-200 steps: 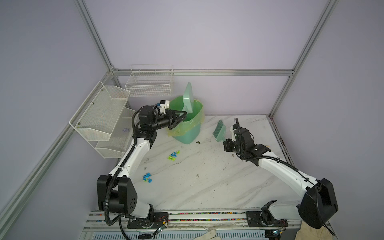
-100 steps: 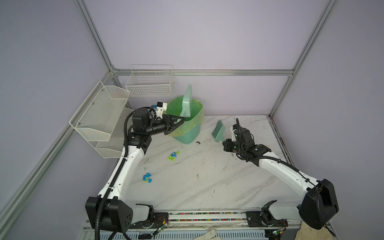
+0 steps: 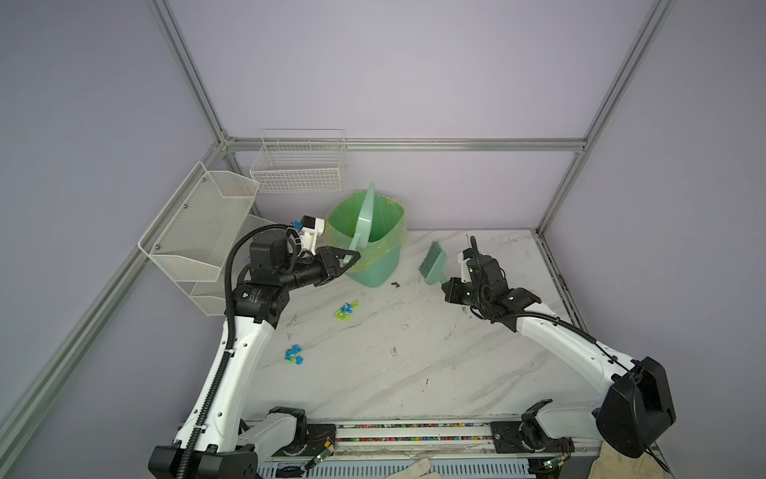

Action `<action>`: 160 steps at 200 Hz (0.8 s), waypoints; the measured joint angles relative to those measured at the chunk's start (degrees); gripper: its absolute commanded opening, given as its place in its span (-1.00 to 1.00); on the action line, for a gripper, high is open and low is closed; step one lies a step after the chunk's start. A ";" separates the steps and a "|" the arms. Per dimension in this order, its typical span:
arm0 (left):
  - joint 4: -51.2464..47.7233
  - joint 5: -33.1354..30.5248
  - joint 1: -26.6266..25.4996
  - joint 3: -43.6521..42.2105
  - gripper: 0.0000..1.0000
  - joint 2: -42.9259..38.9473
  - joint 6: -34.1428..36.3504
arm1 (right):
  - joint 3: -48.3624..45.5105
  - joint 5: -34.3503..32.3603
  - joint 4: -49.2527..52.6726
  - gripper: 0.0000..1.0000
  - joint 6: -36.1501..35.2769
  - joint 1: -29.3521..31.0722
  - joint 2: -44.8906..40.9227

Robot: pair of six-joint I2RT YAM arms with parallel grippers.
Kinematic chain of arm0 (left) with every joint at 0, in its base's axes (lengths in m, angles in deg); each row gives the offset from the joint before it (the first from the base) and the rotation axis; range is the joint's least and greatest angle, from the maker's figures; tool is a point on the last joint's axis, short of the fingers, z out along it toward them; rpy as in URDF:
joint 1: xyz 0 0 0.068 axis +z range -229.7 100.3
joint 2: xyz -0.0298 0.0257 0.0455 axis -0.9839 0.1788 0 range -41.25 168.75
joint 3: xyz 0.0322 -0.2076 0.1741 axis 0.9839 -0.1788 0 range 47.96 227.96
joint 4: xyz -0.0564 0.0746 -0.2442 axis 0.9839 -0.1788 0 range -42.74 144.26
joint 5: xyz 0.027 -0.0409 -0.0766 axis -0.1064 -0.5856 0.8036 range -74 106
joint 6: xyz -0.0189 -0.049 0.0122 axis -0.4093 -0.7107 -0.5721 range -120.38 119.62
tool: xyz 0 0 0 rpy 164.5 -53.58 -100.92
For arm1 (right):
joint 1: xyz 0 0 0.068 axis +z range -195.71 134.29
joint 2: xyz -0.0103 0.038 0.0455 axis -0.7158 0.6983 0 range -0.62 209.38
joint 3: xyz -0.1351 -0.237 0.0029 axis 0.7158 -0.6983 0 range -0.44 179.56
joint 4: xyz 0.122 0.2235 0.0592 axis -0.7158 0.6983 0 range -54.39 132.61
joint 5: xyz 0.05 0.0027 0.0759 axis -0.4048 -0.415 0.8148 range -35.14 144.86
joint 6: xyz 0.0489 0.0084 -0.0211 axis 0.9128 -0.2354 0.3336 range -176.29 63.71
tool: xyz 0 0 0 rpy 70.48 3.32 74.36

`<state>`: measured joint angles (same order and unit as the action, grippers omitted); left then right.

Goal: Sweep away the paper scraps from the table
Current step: 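Lower the empty dustpan beside the scraps with the left gripper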

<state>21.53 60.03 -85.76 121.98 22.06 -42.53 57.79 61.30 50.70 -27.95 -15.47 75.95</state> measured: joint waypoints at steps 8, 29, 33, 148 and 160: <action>-1.66 -1.07 0.00 0.00 -1.00 -0.68 1.18 | -0.26 0.48 -0.24 -1.00 0.22 0.02 0.00; -5.57 -4.00 0.00 -0.31 -1.00 -2.73 3.96 | -0.85 0.98 -0.59 -1.00 0.83 0.02 0.00; -6.16 -4.66 0.00 -0.59 -1.00 -3.28 4.50 | -0.94 1.03 -0.66 -1.00 0.96 0.00 0.00; -22.53 -27.96 0.02 -10.36 -1.00 -8.07 13.77 | -1.03 6.12 -0.11 -1.00 3.21 0.00 3.96; -22.80 -29.18 0.02 -11.32 -1.00 -8.61 14.05 | -1.03 6.75 -0.11 -1.00 3.39 0.00 3.98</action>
<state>-1.27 30.85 -85.74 110.66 13.44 -28.48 56.77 68.06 50.59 -24.56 -15.47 79.93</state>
